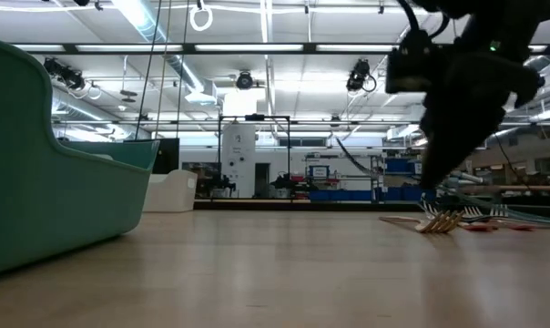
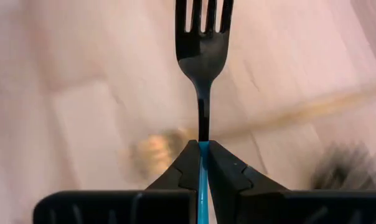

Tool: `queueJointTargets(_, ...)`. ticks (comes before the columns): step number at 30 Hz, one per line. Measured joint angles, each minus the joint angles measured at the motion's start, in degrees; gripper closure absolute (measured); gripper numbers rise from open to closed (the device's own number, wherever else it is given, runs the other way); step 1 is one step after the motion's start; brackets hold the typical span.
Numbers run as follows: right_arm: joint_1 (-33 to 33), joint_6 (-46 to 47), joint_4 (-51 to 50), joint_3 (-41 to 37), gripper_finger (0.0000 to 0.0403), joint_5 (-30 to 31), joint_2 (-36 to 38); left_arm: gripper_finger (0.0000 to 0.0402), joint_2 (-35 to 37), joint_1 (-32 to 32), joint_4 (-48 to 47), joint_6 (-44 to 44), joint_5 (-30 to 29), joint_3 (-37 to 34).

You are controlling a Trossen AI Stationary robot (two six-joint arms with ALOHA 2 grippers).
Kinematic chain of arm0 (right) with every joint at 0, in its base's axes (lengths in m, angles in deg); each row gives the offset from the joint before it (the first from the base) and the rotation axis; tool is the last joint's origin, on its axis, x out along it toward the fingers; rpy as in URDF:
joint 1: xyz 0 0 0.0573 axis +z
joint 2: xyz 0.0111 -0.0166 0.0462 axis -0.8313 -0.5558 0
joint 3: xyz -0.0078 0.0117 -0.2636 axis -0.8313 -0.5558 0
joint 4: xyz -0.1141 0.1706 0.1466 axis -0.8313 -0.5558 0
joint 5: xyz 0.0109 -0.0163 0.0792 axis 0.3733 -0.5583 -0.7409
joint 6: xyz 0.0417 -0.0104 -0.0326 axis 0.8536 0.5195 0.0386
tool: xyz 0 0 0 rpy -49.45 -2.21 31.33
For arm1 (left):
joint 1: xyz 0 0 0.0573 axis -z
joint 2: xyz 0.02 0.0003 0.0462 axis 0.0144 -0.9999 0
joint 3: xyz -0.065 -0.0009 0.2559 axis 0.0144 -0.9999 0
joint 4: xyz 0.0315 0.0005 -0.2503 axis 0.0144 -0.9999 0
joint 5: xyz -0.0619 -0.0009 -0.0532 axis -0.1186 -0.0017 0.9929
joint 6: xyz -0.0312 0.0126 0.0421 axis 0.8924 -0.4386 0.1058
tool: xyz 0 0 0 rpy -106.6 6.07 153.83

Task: Sort silverware by color (type)
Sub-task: Put the blue fork into the green bin

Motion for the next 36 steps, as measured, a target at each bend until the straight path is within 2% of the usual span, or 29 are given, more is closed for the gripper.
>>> queueJointTargets(4, 0.1, -7.9, 9.3, -0.2, 0.0376, 0.7, 0.0, 0.0276, 0.0, -1.0, 0.4, 2.0, -0.6, -0.4)
queueJointTargets(8, 0.2, -14.5, 20.1, -1.8, 0.0376, 1.5, 0.1, 0.026, 0.0, -1.6, 1.4, 3.1, -1.2, -3.7)
queueJointTargets(16, 0.7, -28.2, 35.8, -2.1, 0.0376, 1.3, 0.1, 0.0256, 0.0, -3.5, 6.6, 1.3, -4.4, -6.3)
queueJointTargets(24, 0.8, -34.3, 42.9, -2.1, 0.0376, -2.4, 0.2, 0.0256, 0.0, -6.2, 12.4, -3.3, -4.4, -6.3)
queueJointTargets(30, 1.4, -39.5, 48.9, -2.1, 0.0376, -5.6, 0.2, 0.0256, 0.4, -8.2, 24.5, -9.1, -2.9, -11.2)
queueJointTargets(36, 1.4, -42.8, 55.6, -2.1, 0.0376, -13.1, 0.2, 0.0256, 0.5, -12.3, 36.7, -13.8, 1.0, -13.7)
